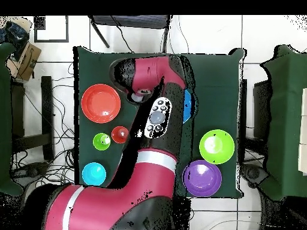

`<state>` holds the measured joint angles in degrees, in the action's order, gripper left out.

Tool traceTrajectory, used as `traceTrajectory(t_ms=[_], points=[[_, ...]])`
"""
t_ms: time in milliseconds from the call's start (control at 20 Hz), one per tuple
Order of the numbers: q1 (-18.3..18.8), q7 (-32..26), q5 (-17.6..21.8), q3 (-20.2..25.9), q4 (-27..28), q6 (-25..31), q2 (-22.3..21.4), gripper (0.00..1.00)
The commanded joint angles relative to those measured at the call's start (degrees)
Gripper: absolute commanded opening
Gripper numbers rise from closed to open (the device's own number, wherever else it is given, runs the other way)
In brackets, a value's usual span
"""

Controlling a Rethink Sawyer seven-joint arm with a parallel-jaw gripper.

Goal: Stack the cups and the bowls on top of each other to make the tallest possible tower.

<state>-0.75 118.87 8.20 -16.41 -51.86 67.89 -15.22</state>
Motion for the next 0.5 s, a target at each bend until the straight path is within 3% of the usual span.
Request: traceTrajectory(t_ms=[50,250,500], points=[[-0.79,9.03,-0.43,1.55,10.35,6.76,3.71,0.00],[-0.56,6.87,-0.16,0.73,13.96,9.28,5.14,0.00],[-0.16,7.36,-0.68,1.04,15.81,7.52,7.85,0.00]])
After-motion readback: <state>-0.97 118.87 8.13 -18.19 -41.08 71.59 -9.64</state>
